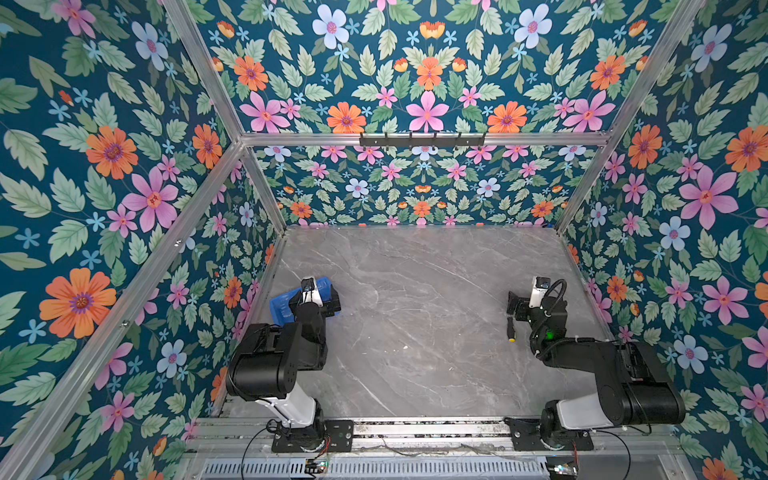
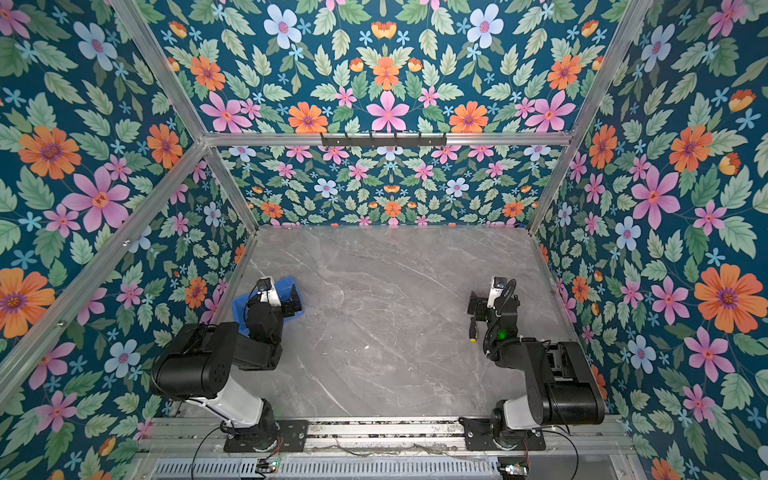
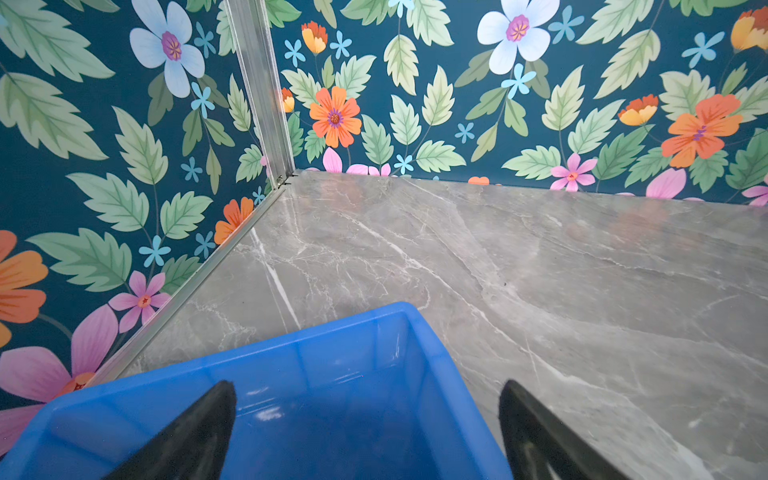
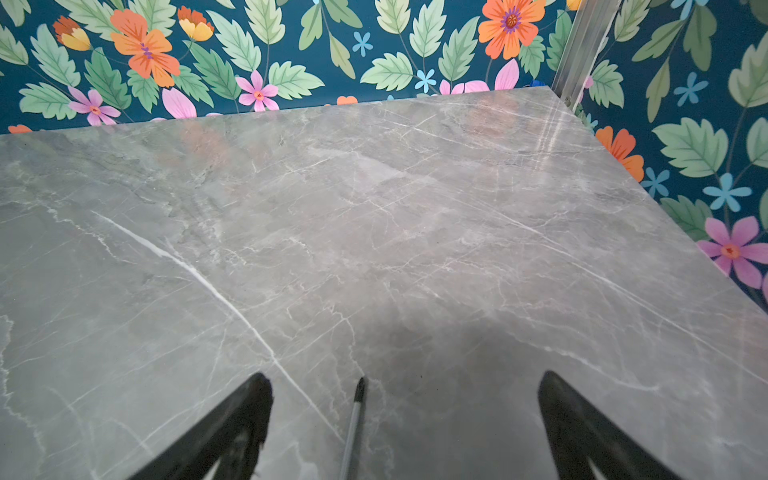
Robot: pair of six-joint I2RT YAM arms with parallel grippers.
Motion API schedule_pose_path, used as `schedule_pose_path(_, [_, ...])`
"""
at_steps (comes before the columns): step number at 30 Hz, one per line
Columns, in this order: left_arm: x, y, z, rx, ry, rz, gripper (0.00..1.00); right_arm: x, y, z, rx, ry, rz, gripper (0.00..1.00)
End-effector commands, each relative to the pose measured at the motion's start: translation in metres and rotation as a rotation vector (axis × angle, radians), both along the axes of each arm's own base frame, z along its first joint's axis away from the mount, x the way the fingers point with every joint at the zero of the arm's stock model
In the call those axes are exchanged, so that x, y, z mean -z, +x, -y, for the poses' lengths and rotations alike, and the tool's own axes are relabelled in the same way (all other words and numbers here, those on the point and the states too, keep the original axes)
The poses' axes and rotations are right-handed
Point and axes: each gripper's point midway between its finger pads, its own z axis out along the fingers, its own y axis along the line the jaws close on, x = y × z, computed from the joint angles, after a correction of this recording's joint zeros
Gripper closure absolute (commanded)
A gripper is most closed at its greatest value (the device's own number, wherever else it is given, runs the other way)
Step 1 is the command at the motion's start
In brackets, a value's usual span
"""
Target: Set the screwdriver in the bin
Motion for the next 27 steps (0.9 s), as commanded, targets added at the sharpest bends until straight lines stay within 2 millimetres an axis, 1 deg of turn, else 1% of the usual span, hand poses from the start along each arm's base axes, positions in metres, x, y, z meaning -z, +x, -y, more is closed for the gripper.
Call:
schedule_pose_path(1, [-0.002, 0.001, 0.001, 0.006, 0.011, 0.005, 0.0, -0.005, 0.003, -0.001, -0.006, 0.004, 0.019, 0.01])
schedule_pose_path(9, [-0.005, -0.001, 0.001, 0.006, 0.01, 0.016, 0.0, -0.005, 0.002, -0.001, -0.005, 0.002, 0.022, 0.01])
schedule_pose_path(12, [-0.015, -0.008, 0.004, 0.028, 0.013, 0.043, 0.0, -0.01, 0.001, 0.0, 0.001, -0.001, 0.025, 0.01])
schedule_pose_path(15, [-0.028, -0.015, 0.006, 0.03, 0.014, 0.062, 0.0, -0.02, 0.0, 0.001, 0.009, 0.003, 0.013, 0.01])
schedule_pose_path(17, [-0.036, -0.019, 0.011, 0.058, 0.006, 0.059, 0.0, -0.027, -0.002, 0.001, 0.014, 0.005, 0.002, 0.01])
schedule_pose_path(19, [-0.044, -0.019, 0.02, 0.104, -0.008, 0.043, 0.0, -0.033, -0.005, 0.004, 0.044, 0.002, -0.007, 0.01])
schedule_pose_path(21, [-0.054, -0.021, 0.034, 0.161, -0.014, 0.044, 0.0, -0.04, -0.008, 0.003, 0.055, -0.007, -0.007, 0.01])
schedule_pose_path(24, [-0.068, -0.025, 0.061, 0.265, 0.004, 0.06, 0.0, -0.049, -0.012, 0.002, 0.104, -0.019, -0.031, 0.01])
schedule_pose_path(27, [-0.077, -0.032, 0.093, 0.382, 0.045, 0.054, 0.0, -0.055, -0.021, -0.001, 0.163, 0.047, -0.099, 0.01])
